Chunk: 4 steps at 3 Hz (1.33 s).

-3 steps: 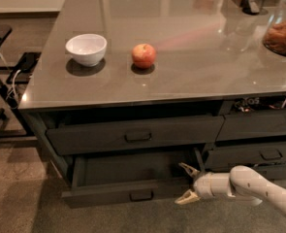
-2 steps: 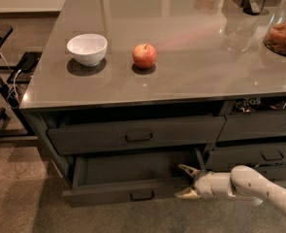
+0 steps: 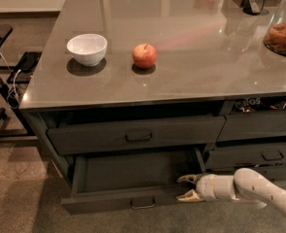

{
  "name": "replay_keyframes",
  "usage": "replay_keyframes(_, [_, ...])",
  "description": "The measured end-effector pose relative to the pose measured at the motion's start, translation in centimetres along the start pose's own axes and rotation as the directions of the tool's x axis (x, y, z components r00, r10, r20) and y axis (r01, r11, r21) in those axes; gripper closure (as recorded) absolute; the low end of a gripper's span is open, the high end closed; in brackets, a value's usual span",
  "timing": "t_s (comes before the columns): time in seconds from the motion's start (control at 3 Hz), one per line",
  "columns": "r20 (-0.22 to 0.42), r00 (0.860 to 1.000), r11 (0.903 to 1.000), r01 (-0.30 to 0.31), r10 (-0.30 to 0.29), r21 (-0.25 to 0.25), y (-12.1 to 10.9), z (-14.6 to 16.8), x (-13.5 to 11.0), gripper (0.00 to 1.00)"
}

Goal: Open middle drawer

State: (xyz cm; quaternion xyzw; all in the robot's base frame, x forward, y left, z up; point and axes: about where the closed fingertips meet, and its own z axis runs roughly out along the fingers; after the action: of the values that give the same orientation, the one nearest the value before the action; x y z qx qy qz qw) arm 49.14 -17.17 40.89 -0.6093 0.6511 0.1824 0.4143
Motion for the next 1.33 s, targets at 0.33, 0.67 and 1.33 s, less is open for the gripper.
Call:
replay_keyframes(0.33, [0.003,1.0,1.0,0.006,-0.006,0.002,1.5,-0.8,0.6,1.0])
replay_keyframes(0.67, [0.003,1.0,1.0,0.006,-0.006,0.002,1.8,-1.1,0.1,1.0])
replay_keyframes(1.33, [0.024,1.0,0.9998,0.012,-0.012,-0.014,2.9,-1.2,-0.6,0.59])
